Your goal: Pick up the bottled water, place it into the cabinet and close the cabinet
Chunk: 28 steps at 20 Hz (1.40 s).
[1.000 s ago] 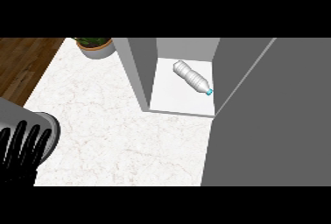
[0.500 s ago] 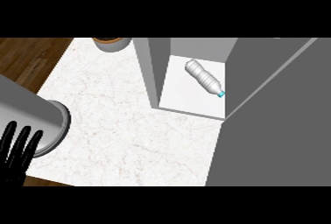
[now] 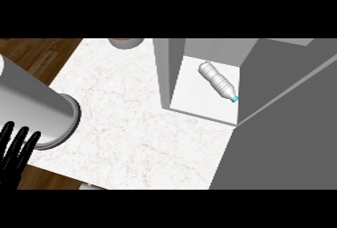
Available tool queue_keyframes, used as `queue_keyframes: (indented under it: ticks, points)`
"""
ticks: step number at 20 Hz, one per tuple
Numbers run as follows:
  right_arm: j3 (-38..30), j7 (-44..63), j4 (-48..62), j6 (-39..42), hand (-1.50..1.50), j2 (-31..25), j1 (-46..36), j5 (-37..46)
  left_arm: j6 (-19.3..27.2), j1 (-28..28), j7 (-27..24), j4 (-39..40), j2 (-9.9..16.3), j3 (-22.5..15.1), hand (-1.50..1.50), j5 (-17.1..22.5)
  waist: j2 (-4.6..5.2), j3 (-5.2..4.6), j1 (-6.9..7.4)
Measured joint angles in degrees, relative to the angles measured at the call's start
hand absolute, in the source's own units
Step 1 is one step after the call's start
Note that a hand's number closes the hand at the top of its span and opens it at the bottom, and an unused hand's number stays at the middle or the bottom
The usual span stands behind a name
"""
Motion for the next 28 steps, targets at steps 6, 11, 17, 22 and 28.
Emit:
queue_keyframes:
  ticks: [6, 11, 17, 22, 28]
  points:
    - [0.4, 3.2, 0.3, 1.1, 1.50, -1.0, -6.8, -0.1, -1.3, -0.2, 0.5, 0.6, 1.1, 0.9, -1.50, 0.5, -0.06, -0.17, 0.93]
    - [0.9, 5.9, 0.5, 2.3, 1.50, -1.7, -11.6, -0.3, -1.8, -0.4, 0.7, 0.9, 1.5, 1.4, -1.50, 0.9, -0.04, -0.22, 0.94]
    - [0.9, 8.1, 0.6, 4.0, 1.50, -2.1, -15.5, -0.6, -2.6, -0.7, 0.7, 1.7, 1.8, 2.1, -1.50, 1.4, 0.15, -0.36, 0.66]
    - [1.0, 8.8, 1.2, 4.9, 1.50, -1.5, -16.3, -1.8, -3.3, -0.6, 0.7, 2.1, 2.1, 2.8, -1.50, 2.1, 0.61, -0.39, 0.72]
    - [1.4, 8.1, 3.2, 6.2, 1.50, -0.5, -16.6, -6.5, -4.3, -1.1, 0.6, 2.3, 2.6, 3.4, -1.50, 2.4, 1.69, -0.40, 2.18]
